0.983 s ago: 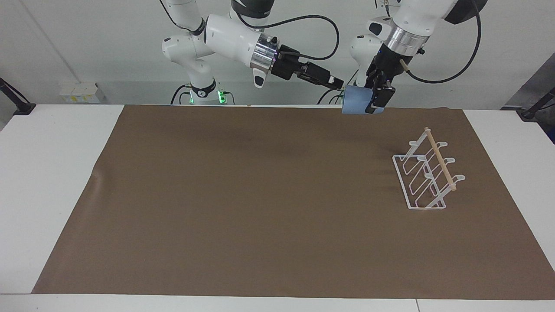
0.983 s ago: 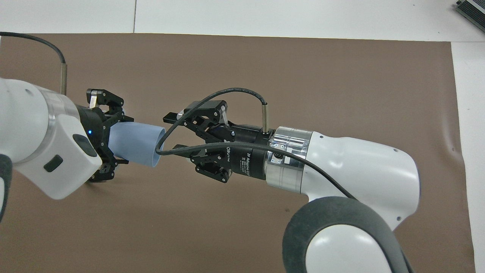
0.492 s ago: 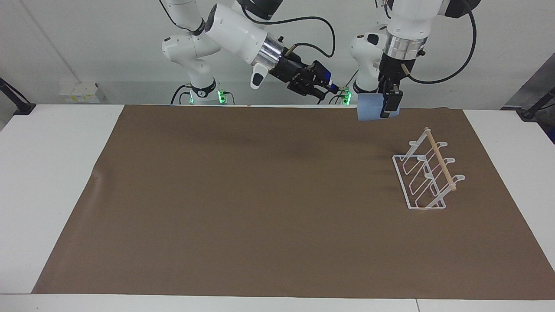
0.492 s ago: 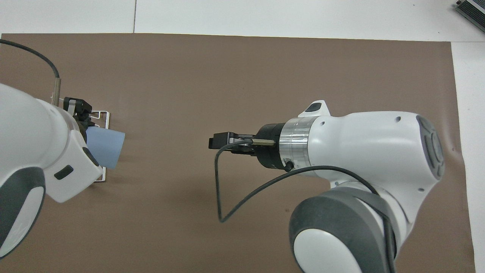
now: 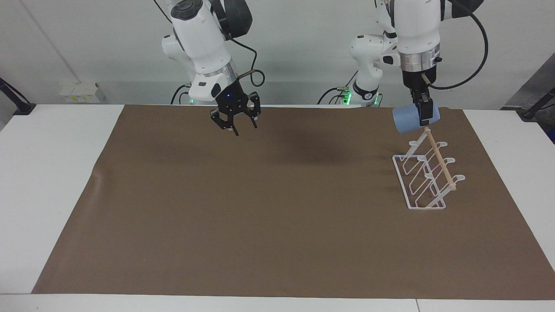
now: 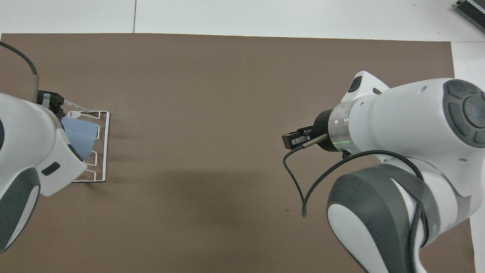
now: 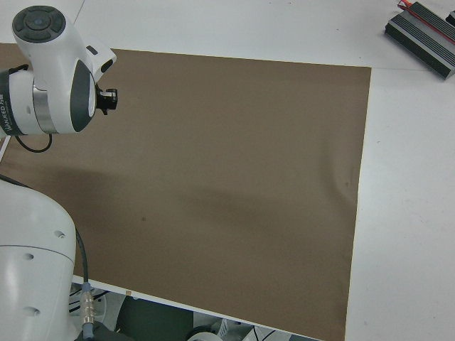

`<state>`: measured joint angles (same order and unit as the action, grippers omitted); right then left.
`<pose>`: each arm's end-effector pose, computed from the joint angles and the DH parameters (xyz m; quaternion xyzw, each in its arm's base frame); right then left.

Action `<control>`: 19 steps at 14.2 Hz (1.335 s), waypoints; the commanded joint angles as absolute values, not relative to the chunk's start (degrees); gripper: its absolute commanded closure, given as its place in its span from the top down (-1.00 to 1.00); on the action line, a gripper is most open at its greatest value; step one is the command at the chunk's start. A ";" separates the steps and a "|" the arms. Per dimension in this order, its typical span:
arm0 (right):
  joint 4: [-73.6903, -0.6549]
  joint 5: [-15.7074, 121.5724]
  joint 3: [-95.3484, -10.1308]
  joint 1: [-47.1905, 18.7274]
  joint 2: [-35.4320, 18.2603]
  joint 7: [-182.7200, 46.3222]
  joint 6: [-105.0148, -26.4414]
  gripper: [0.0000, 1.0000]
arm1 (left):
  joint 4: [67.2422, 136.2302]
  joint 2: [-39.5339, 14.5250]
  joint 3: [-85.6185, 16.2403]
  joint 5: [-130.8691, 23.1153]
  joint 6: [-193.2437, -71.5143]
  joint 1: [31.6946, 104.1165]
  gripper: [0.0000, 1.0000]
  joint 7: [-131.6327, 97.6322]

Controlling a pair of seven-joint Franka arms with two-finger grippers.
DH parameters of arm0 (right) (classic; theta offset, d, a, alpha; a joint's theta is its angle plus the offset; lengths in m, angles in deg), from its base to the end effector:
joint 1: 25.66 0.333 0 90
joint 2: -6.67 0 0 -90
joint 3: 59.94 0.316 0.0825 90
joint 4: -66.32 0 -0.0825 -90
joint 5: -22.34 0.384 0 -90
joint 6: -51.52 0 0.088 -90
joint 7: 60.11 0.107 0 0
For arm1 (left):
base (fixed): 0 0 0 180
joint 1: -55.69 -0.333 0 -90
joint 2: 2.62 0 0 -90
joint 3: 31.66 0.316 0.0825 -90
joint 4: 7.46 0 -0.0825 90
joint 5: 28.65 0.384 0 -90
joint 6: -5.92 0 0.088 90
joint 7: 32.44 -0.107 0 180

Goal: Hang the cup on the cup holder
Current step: 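Carry the cup onto the rack with the left gripper while the right withdraws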

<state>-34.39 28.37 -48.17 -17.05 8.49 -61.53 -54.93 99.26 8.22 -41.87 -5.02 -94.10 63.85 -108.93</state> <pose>0.5273 0.2062 0.5791 -0.9808 -0.1773 -0.0567 0.0582 0.4921 -0.1334 0.6083 -0.6390 0.7366 0.0775 0.2076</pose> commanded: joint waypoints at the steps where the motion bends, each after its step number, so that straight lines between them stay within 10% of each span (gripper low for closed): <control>1: -31.69 22.45 -47.81 -19.14 8.69 -61.96 -48.78 0.04 | 106.25 12.58 -41.86 -3.69 -99.98 60.96 -1.00 -106.99; 14: -40.99 21.55 -47.55 -28.91 13.78 -52.91 -45.34 0.07 | 111.72 4.25 -41.94 21.95 -111.33 58.94 -1.00 -97.07; 19: -42.76 23.13 -47.55 -29.00 14.58 -53.17 -45.51 0.50 | 111.72 1.17 -41.94 27.42 -115.19 56.66 -1.00 -91.77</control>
